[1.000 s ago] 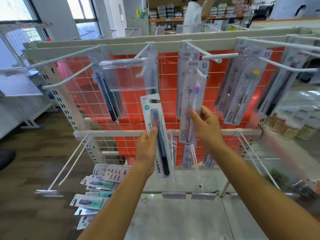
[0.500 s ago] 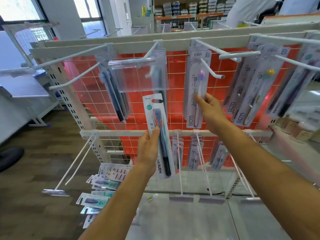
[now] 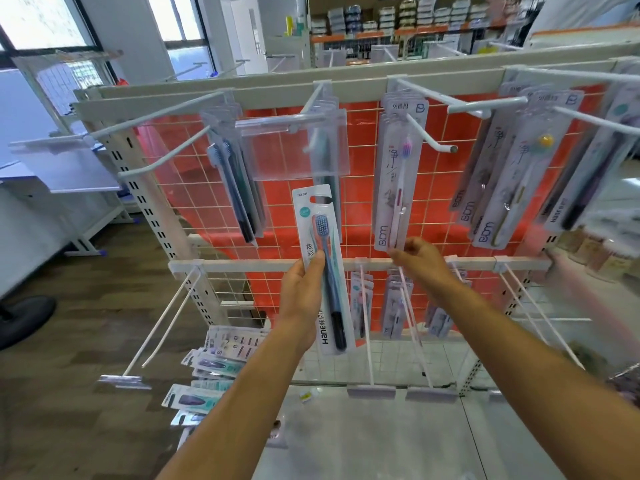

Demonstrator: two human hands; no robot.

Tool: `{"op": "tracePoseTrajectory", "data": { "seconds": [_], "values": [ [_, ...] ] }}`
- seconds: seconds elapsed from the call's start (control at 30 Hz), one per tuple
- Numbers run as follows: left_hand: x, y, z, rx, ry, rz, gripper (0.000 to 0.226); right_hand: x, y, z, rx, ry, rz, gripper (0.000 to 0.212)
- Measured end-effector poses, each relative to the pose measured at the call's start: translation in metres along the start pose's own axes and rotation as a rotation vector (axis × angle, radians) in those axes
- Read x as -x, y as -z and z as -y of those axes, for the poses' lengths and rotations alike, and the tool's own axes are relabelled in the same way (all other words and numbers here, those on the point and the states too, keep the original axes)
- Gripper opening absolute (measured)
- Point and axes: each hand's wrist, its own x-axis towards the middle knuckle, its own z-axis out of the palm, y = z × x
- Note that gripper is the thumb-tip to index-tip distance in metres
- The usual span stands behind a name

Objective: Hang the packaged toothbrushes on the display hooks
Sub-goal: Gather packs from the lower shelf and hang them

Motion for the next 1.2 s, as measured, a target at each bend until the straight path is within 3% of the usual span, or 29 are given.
{"op": "tracePoseTrajectory", "data": {
  "seconds": [0.1, 0.3, 0.43, 0.6, 0.73, 0.83, 1.0, 1.2],
  "values": [
    [0.002, 0.001, 0.000, 0.007, 0.000, 0.008, 0.029, 0.010, -0.004, -0.016, 0.065, -0.114, -0.005, 0.010],
    [0.006, 0.004, 0.000, 0.012, 0.007, 0.010, 0.031, 0.031, -0.019, -0.027, 0.113, -0.182, 0.033, 0.018],
    [0.009, 0.008, 0.001, 0.007, 0.001, 0.020, 0.033, 0.031, -0.029, -0.025, 0.078, -0.087, -0.186, 0.014],
    [0.012, 0.015, 0.000, -0.022, -0.014, 0.027, 0.034, 0.010, -0.024, 0.005, 0.158, 0.019, -0.461, 0.072],
    [0.017, 0.018, 0.000, -0.011, 0.003, 0.040, 0.032, -0.009, -0.025, 0.025, 0.170, 0.068, -0.534, 0.090],
    [0.020, 0.020, 0.001, -0.024, 0.008, 0.054, 0.035, -0.017, -0.029, 0.029, 0.185, 0.081, -0.531, 0.081],
    [0.022, 0.022, 0.001, -0.044, -0.006, 0.065, 0.036, -0.018, -0.028, 0.020, 0.163, 0.093, -0.536, 0.035],
    [0.023, 0.013, 0.003, -0.050, -0.006, 0.079, 0.032, -0.011, -0.005, 0.019, 0.195, 0.139, -0.632, 0.033]
  ]
}}
